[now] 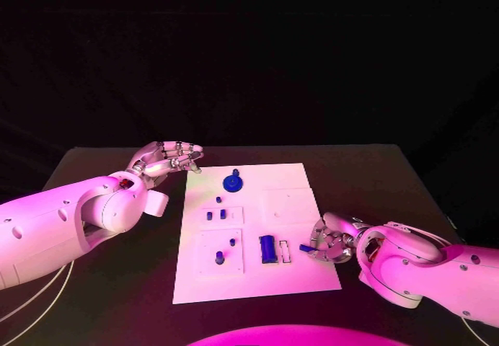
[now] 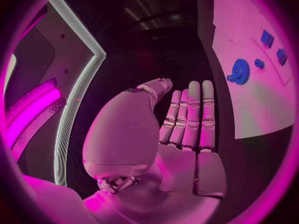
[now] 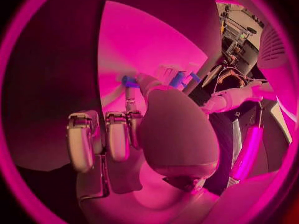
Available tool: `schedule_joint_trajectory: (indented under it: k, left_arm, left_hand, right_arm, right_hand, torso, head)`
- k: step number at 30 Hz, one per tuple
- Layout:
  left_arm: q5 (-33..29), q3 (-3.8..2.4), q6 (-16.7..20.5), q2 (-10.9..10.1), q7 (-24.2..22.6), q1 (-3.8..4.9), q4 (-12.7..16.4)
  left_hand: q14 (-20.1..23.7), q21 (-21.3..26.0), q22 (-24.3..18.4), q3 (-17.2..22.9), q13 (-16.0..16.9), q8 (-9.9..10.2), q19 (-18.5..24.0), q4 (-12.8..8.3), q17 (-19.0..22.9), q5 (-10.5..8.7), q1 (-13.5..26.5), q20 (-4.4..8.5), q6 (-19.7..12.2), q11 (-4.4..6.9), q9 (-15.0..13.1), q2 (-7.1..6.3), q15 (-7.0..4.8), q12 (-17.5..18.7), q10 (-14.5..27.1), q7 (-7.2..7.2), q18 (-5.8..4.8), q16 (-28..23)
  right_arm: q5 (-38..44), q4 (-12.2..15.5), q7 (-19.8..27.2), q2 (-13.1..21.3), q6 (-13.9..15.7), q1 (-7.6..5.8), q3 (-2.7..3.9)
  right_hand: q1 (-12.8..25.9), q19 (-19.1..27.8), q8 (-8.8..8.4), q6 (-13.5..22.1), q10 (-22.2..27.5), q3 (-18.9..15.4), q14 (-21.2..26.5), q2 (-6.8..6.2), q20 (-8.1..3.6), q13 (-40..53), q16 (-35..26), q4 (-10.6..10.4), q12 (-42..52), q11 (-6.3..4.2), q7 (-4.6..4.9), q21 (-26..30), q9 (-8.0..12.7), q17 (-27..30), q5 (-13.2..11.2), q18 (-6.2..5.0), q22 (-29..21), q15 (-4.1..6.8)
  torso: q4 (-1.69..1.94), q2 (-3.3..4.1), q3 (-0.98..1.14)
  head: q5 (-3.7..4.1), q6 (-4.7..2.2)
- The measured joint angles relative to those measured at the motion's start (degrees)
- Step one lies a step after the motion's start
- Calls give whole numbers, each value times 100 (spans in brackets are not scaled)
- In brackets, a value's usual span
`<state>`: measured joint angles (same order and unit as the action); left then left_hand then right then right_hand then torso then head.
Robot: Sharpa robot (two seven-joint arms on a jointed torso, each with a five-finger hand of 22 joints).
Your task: Assemble the parts on the task board
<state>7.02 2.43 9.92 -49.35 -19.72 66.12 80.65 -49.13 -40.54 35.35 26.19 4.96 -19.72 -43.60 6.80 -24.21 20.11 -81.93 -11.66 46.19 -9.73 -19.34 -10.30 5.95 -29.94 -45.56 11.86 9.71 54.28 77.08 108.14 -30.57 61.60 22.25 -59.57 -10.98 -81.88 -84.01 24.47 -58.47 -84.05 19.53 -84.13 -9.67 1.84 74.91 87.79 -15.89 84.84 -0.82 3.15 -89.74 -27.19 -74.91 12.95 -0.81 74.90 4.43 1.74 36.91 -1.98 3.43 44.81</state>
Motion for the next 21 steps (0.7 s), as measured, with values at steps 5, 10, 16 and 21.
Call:
schedule_joint_trajectory:
  k: [5,10,16,21]
  left_arm:
    - [0,0,0,-2,5,0,3]
    - [1,0,0,-2,8,0,7]
    - [1,0,0,-2,11,0,13]
    - [1,0,0,-2,13,0,17]
  left_hand:
    - [0,0,0,0,0,0,0,0,0,0,0,0,0,0,0,0,0,0,0,0,0,0]
    - [0,0,-1,0,0,0,0,0,1,0,0,0,0,0,0,0,0,0,0,0,0,0]
    - [0,0,-1,0,0,1,0,0,1,0,0,0,0,0,0,0,0,0,-1,0,0,0]
    - [0,0,-1,0,0,1,0,0,1,0,0,0,0,0,0,0,0,0,-1,0,0,0]
  right_arm:
    - [-557,127,15,-11,102,-70,-6]
    - [-1053,162,28,-85,200,-91,-3]
    - [-1544,140,39,-211,292,-99,-4]
    - [-1802,102,42,-315,352,-99,-5]
  right_hand:
    - [237,0,5,0,0,298,0,-80,0,0,0,113,0,0,0,0,-75,0,-1,0,0,0]
    - [405,0,5,1,0,461,0,-63,0,0,0,162,0,0,1,0,-77,0,-9,-1,0,0]
    - [637,0,4,8,0,590,0,-27,1,0,0,167,0,0,8,0,-77,0,-23,-1,4,0]
    - [761,0,2,15,0,614,0,-26,1,0,0,159,0,0,14,0,-81,1,-24,0,4,0]
  torso:
    - [2,0,-1]
    - [7,3,-3]
    - [8,4,-3]
    - [4,5,-1]
  head:
    - [12,14]
    - [21,26]
    - [22,43]
    - [13,53]
